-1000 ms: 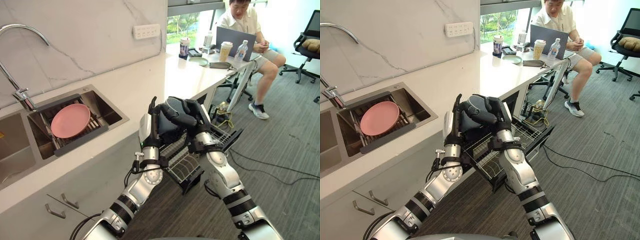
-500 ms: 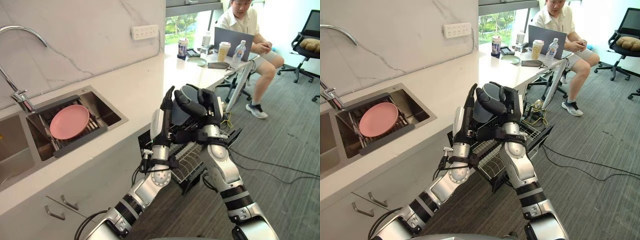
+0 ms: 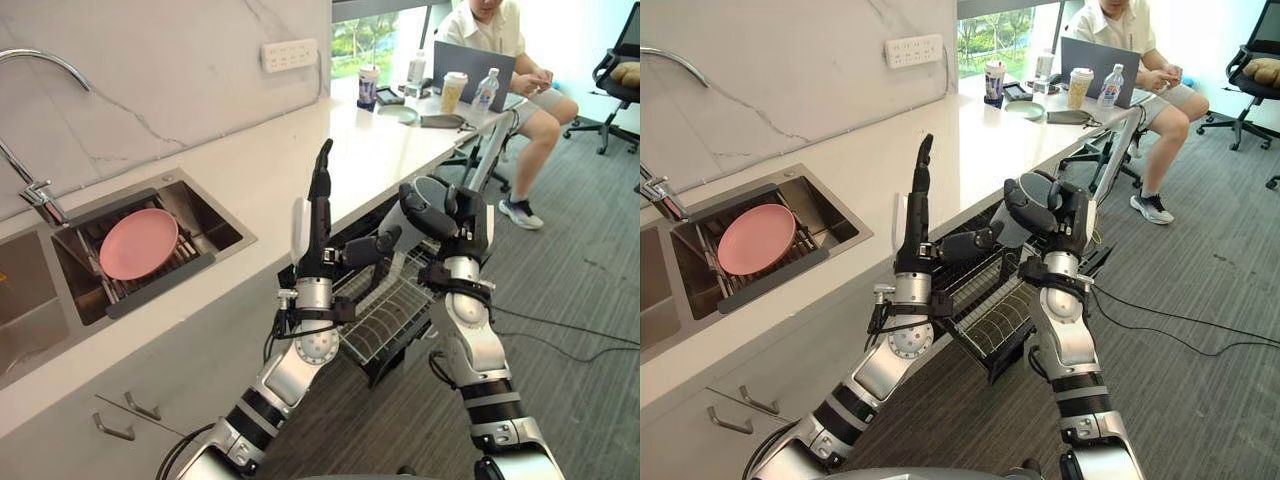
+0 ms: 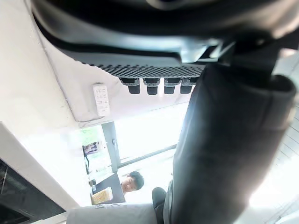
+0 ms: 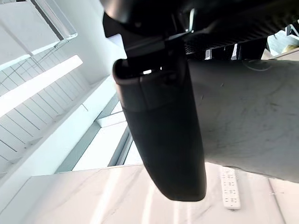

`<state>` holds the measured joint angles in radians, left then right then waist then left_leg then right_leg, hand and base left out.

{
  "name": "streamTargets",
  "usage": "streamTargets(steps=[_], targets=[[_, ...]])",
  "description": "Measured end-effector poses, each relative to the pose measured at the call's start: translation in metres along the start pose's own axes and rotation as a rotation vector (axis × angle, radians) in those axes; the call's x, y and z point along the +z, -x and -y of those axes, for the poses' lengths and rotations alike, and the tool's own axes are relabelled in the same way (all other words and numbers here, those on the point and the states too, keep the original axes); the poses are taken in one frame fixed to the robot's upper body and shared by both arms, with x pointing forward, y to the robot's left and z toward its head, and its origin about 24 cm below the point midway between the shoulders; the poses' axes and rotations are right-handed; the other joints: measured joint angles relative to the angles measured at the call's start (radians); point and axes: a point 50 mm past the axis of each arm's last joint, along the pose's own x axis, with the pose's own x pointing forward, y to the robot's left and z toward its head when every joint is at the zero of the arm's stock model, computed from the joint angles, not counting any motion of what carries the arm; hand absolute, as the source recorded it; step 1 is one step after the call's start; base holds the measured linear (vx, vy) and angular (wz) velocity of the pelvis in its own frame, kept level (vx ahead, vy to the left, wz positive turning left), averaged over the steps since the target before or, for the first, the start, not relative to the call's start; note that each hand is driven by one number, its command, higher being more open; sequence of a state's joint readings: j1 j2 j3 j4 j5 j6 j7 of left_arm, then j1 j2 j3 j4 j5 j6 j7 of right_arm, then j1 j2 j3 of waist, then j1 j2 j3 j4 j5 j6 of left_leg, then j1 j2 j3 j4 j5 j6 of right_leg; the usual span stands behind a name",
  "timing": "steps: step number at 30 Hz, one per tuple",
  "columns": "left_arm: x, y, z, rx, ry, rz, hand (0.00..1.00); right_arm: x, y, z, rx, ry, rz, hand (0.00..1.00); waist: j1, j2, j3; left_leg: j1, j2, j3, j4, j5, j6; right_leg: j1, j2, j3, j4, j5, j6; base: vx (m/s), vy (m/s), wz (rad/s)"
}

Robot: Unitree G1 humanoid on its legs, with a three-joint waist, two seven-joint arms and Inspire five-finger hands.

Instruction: Walk over to the sink, pick up the cup, carry it to the dishwasher, place the cup inside the dishwasher, then close the dishwasher door

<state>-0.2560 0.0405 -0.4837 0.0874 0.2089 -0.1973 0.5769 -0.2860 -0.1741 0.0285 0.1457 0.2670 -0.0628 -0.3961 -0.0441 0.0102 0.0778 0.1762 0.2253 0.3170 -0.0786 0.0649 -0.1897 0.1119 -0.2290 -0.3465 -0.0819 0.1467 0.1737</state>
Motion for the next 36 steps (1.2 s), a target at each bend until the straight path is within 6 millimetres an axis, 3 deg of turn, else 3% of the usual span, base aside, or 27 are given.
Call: streamTargets(steps=[7,9,14,19,22,24,26,28,31,33,36], targets=[[-0.019,0.057,-0.004,-0.330,0.286,-0.219,1.00,-0.024,0.006,0.040,-0.020,0.129,-0.086,0.00,0.004,0.002,0.000,-0.045,-0.003,-0.080,0.001,0.003,0.002,0.012,-0.010,-0.081,0.021,-0.032,0.011,0.02,0.008,0.32],[-0.029,0.083,-0.003,-0.453,0.313,-0.305,1.00,-0.032,0.005,0.056,-0.027,0.186,-0.130,0.00,0.014,0.003,0.001,-0.065,-0.004,-0.109,0.004,0.005,0.002,0.013,-0.013,-0.105,0.030,-0.043,0.013,0.02,0.001,0.38],[-0.046,0.121,-0.003,-0.546,0.334,-0.449,1.00,-0.042,0.001,0.093,-0.080,0.310,-0.192,0.00,0.051,0.013,0.005,-0.113,-0.005,-0.168,0.028,0.005,0.003,0.022,-0.015,-0.155,0.033,-0.054,0.014,0.00,-0.004,0.36],[-0.097,0.176,-0.017,-0.548,0.150,-0.761,1.00,-0.056,0.003,0.113,-0.094,0.354,-0.274,0.00,0.070,0.031,0.019,-0.157,0.001,-0.232,0.041,0.014,0.003,0.023,-0.015,-0.212,0.075,-0.088,0.014,-0.03,-0.012,0.35],[-0.123,0.208,-0.043,-0.539,-0.075,-0.919,1.00,-0.065,-0.005,0.110,-0.082,0.385,-0.318,0.00,0.088,0.030,0.058,-0.202,0.002,-0.258,0.046,0.029,0.004,-0.013,-0.018,-0.230,0.102,-0.093,0.007,-0.04,-0.008,0.22],[-0.134,0.211,-0.062,-0.503,-0.175,-0.956,1.00,-0.065,-0.015,0.105,-0.065,0.432,-0.325,0.00,0.106,0.029,0.107,-0.234,0.003,-0.278,0.062,0.036,0.005,-0.037,-0.020,-0.240,0.125,-0.097,0.001,-0.10,0.000,0.24],[-0.137,0.194,-0.068,-0.426,-0.208,-0.911,1.00,-0.051,-0.033,0.102,-0.060,0.466,-0.292,0.00,0.130,0.039,0.163,-0.277,0.003,-0.293,0.066,0.055,0.008,-0.083,-0.029,-0.246,0.161,-0.101,-0.006,-0.12,0.009,0.18],[-0.147,0.174,-0.083,-0.336,-0.287,-0.891,1.00,-0.023,-0.063,0.087,-0.044,0.472,-0.208,0.00,0.147,0.049,0.245,-0.322,0.002,-0.304,0.062,0.083,0.012,-0.146,-0.042,-0.243,0.214,-0.109,-0.017,-0.16,0.017,0.07],[-0.154,0.155,-0.102,-0.207,-0.357,-0.884,1.00,0.019,-0.090,0.076,-0.022,0.496,-0.081,0.00,0.156,0.049,0.332,-0.369,-0.007,-0.310,0.035,0.124,0.021,-0.220,-0.061,-0.237,0.263,-0.112,-0.022,-0.15,0.019,0.07],[-0.160,0.153,-0.113,-0.135,-0.395,-0.920,1.00,0.034,-0.098,0.078,-0.027,0.524,-0.045,0.00,0.169,0.049,0.357,-0.392,-0.016,-0.312,0.004,0.151,0.027,-0.264,-0.073,-0.230,0.281,-0.112,-0.022,-0.10,0.018,0.07],[-0.165,0.164,-0.121,-0.097,-0.422,-0.990,1.00,0.035,-0.100,0.082,-0.032,0.543,-0.055,0.00,0.171,0.049,0.360,-0.423,-0.033,-0.329,-0.005,0.163,0.033,-0.292,-0.091,-0.222,0.296,-0.119,-0.016,-0.05,0.009,0.20]])
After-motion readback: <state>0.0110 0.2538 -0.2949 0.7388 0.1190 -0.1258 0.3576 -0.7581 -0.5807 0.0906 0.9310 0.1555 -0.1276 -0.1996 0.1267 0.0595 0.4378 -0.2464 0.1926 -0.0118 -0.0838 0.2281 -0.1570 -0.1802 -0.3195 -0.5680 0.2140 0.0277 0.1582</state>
